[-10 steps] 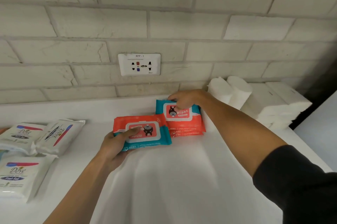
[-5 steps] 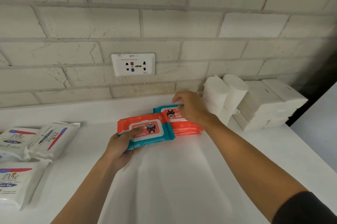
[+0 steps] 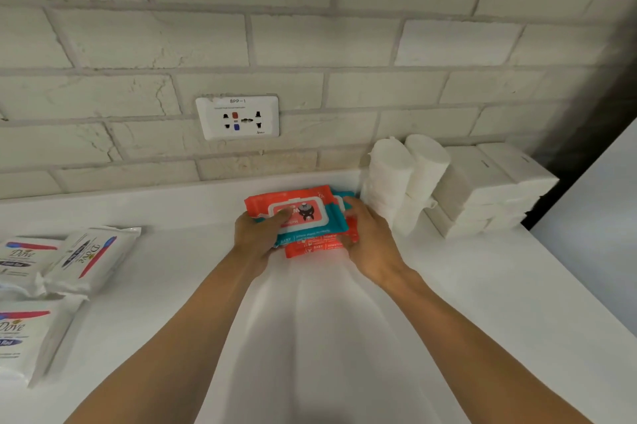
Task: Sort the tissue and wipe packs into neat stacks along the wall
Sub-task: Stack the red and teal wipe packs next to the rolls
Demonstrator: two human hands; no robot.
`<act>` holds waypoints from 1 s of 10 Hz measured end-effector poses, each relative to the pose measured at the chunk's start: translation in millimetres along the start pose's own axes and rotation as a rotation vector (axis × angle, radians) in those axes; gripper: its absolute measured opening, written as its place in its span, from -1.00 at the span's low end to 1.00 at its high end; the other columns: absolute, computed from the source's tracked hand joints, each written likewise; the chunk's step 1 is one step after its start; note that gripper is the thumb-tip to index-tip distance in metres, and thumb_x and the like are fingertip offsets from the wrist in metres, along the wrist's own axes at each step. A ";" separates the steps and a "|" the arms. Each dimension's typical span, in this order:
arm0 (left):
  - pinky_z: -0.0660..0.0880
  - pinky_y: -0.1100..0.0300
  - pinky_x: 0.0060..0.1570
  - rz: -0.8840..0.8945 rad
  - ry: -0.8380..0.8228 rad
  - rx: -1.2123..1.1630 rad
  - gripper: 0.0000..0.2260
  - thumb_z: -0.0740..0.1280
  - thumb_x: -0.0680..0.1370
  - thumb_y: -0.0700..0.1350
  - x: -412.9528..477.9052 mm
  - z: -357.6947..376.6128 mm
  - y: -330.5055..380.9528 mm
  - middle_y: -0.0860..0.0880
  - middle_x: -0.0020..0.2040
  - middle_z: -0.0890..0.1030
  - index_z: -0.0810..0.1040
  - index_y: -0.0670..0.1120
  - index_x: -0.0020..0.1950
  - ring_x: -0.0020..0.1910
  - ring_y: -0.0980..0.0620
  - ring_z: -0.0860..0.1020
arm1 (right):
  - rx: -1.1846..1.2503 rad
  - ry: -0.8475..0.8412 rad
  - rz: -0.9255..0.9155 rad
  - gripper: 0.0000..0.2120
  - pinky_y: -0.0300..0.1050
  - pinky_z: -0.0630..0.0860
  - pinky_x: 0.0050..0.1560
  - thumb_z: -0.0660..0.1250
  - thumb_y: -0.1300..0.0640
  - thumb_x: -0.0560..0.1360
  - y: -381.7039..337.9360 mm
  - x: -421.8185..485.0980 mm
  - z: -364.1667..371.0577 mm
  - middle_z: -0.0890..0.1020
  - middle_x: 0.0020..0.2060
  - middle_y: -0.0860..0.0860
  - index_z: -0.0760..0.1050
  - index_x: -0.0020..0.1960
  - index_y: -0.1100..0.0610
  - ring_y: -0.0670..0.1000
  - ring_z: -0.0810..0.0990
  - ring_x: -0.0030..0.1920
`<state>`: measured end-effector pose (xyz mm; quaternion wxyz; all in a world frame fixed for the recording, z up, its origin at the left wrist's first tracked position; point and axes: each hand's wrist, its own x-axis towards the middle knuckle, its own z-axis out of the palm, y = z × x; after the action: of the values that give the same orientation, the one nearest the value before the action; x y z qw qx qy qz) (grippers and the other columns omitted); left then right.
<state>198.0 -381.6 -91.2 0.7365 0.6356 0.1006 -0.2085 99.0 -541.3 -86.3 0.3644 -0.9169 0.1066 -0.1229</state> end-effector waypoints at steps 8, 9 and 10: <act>0.60 -0.13 0.07 0.018 0.040 0.417 -0.42 0.33 0.54 0.17 8.5 56.3 -10.3 -0.10 0.25 0.49 0.15 0.02 0.42 0.08 -0.14 0.60 | -0.415 0.119 0.139 -0.49 0.06 0.53 0.23 0.24 0.13 0.61 14.2 0.6 8.9 0.41 0.42 0.02 0.21 0.53 0.00 0.10 0.51 0.27; 0.60 -0.10 0.08 -0.001 0.022 0.387 -0.45 0.31 0.57 0.13 8.9 52.7 -7.8 -0.11 0.27 0.50 0.14 -0.01 0.43 0.08 -0.12 0.60 | -0.408 0.118 0.144 -0.49 0.07 0.53 0.20 0.22 0.16 0.61 10.1 0.7 6.4 0.42 0.39 0.03 0.21 0.52 -0.03 0.13 0.50 0.26; 0.59 0.01 0.02 -0.004 0.003 0.385 -0.41 0.28 0.59 0.10 9.8 44.5 -6.3 -0.11 0.29 0.50 0.08 -0.04 0.51 0.07 -0.07 0.59 | -0.482 0.131 0.145 -0.47 0.03 0.53 0.16 0.24 0.11 0.61 8.2 -4.1 6.2 0.39 0.42 0.00 0.19 0.53 0.00 0.09 0.49 0.27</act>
<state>198.8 -427.5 -93.2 0.6009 0.7647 0.0613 -0.2246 96.2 -542.1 -97.0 0.1353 -0.9573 0.2215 -0.1269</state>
